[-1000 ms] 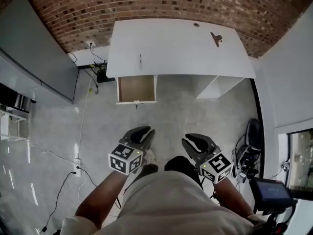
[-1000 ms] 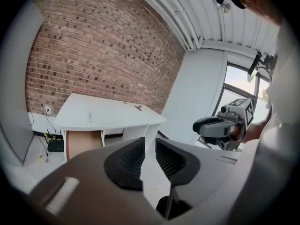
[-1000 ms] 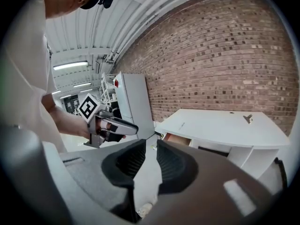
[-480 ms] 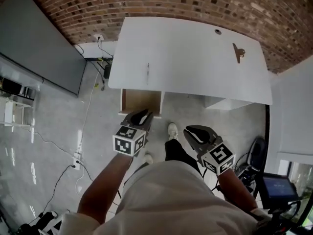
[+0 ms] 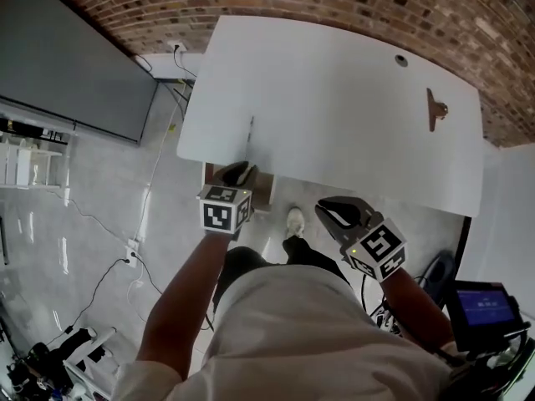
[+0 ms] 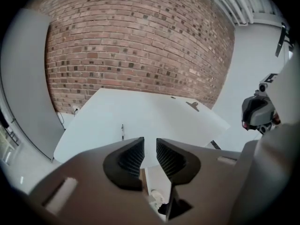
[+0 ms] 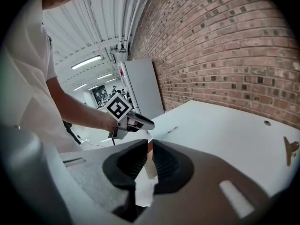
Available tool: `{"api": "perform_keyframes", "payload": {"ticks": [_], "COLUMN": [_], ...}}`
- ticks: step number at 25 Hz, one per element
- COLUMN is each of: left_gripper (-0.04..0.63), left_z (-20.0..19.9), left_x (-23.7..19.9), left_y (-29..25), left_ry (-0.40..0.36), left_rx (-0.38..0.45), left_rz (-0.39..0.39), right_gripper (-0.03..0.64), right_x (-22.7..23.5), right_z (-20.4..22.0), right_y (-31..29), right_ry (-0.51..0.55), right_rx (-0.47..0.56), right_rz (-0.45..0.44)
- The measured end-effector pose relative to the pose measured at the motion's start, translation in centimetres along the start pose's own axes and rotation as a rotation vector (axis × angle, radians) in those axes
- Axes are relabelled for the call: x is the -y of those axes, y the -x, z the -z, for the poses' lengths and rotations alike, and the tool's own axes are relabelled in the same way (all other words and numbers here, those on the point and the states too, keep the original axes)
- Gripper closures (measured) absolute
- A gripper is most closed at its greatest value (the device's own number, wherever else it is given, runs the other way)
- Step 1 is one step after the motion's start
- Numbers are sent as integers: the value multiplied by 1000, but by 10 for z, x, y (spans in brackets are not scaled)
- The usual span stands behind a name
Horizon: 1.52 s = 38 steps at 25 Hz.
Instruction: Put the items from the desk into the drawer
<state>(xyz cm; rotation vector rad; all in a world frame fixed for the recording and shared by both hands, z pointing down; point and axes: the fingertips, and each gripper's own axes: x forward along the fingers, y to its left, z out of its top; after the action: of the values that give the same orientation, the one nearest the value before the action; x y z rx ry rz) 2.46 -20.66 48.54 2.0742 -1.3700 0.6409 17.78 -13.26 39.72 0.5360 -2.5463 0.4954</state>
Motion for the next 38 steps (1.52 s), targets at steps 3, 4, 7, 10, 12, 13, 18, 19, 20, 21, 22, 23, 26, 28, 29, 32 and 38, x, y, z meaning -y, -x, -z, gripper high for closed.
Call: {"api": "perform_keyframes", "payload": {"ticks": [3, 4, 7, 10, 12, 13, 18, 19, 20, 21, 22, 23, 26, 28, 29, 32, 38], "left_gripper": [511, 511, 511, 509, 505, 504, 495, 495, 495, 495, 495, 495, 496, 500, 503, 540, 548], "left_z": [-4, -5, -1, 4, 7, 9, 17, 18, 19, 19, 20, 22, 28, 29, 30, 30, 28], "left_x": [-19, -25, -45, -63, -74, -79, -94, -95, -95, -95, -95, -95, -96, -97, -97, -97, -98], "left_y": [-30, -40, -67, -90, -103, -108, -125, -127, -129, -132, -134, -136, -140, -141, -141, -141, -140], "left_ry": [8, 16, 37, 51, 58, 57, 57, 63, 69, 73, 74, 74, 79, 80, 76, 77, 95], "left_rx": [-39, -53, -102, -146, -173, -186, -240, -246, -250, -254, -260, -269, -299, -307, -309, -314, -304], "left_rz": [-36, -42, -69, -96, -111, -119, -143, -142, -139, -136, -134, -134, -148, -157, -160, -164, -156], "right_gripper": [581, 581, 581, 581, 581, 581, 581, 581, 581, 581, 581, 581, 581, 581, 581, 581, 581], "right_x": [9, 12, 24, 33, 39, 42, 56, 59, 61, 63, 65, 66, 67, 67, 67, 67, 67], "right_z": [2, 1, -2, -1, 1, 2, 6, 8, 10, 11, 12, 13, 13, 13, 14, 16, 10], "right_y": [-11, -13, -18, -20, -21, -21, -22, -22, -23, -24, -25, -26, -30, -33, -34, -39, -45], "right_ry": [-2, -3, -21, -50, -61, -67, -95, -102, -109, -115, -120, -123, -130, -130, -130, -132, -128], "right_rx": [-26, -30, -30, -39, -49, -52, -65, -70, -72, -73, -73, -74, -75, -76, -78, -90, -87], "right_rz": [-33, -37, -28, -17, -13, -12, 1, 4, 6, 7, 8, 7, -4, -12, -16, -23, -30]}}
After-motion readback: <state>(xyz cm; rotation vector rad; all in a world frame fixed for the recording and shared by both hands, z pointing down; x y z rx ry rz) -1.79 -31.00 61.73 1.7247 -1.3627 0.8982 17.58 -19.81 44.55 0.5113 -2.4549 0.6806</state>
